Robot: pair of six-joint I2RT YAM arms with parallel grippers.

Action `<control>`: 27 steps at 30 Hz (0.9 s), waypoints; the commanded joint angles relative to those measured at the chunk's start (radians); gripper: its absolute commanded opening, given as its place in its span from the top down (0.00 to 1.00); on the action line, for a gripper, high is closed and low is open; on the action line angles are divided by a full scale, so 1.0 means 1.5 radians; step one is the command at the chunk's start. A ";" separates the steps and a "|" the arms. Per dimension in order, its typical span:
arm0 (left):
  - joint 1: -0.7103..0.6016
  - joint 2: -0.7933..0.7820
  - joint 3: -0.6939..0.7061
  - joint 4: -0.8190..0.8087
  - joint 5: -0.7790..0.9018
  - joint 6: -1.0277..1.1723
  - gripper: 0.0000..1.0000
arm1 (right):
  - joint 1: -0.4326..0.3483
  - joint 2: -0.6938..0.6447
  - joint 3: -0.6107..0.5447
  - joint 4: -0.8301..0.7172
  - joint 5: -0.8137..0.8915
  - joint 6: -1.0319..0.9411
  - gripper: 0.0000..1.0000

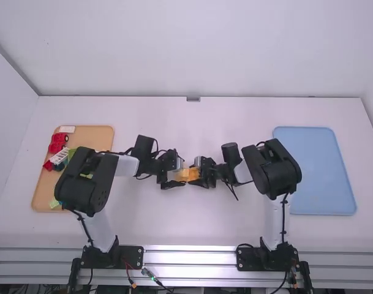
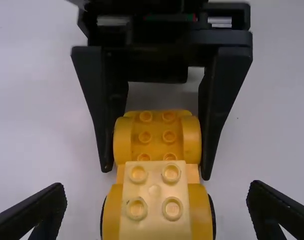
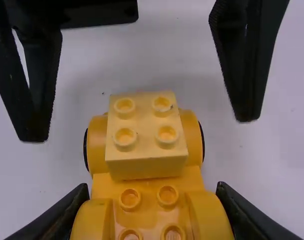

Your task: Assemble lego blocks to make yellow taxi

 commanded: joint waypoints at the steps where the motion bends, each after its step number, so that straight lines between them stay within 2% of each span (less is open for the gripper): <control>1: 0.011 -0.049 0.001 -0.007 0.037 0.003 0.02 | 0.002 0.010 -0.008 -0.012 0.029 0.012 0.42; 7: 0.007 -0.081 0.001 -0.008 0.038 0.003 0.03 | 0.002 0.010 -0.008 -0.013 0.029 0.011 0.42; 8: 0.007 -0.083 0.001 -0.008 0.038 0.003 0.06 | 0.002 0.010 -0.008 -0.013 0.029 0.011 0.42; 9: 0.007 -0.083 0.001 -0.006 0.037 0.003 0.15 | 0.002 0.010 -0.008 -0.013 0.029 0.011 0.42; 10: 0.007 -0.083 0.001 -0.006 0.037 0.003 0.17 | 0.002 0.010 -0.008 -0.013 0.029 0.012 0.42; 11: 0.007 -0.083 0.001 -0.008 0.037 0.003 0.39 | 0.002 0.010 -0.008 -0.013 0.029 0.012 0.42; 12: 0.007 -0.083 0.001 -0.013 0.037 0.002 0.74 | 0.002 0.010 -0.008 -0.013 0.029 0.011 0.42; 13: 0.007 -0.083 0.001 -0.018 0.037 0.003 0.94 | 0.002 0.010 -0.008 -0.013 0.029 0.012 0.42; 14: 0.007 -0.083 0.001 -0.027 0.037 0.001 0.98 | 0.002 0.010 -0.008 -0.013 0.030 0.011 0.42; 17: 0.005 -0.078 0.001 -0.031 0.023 -0.055 0.98 | 0.002 0.010 -0.008 -0.013 0.031 0.011 0.42; 27: 0.006 -0.012 0.001 0.018 0.014 -0.084 0.98 | 0.002 0.010 -0.008 -0.012 0.031 0.011 0.42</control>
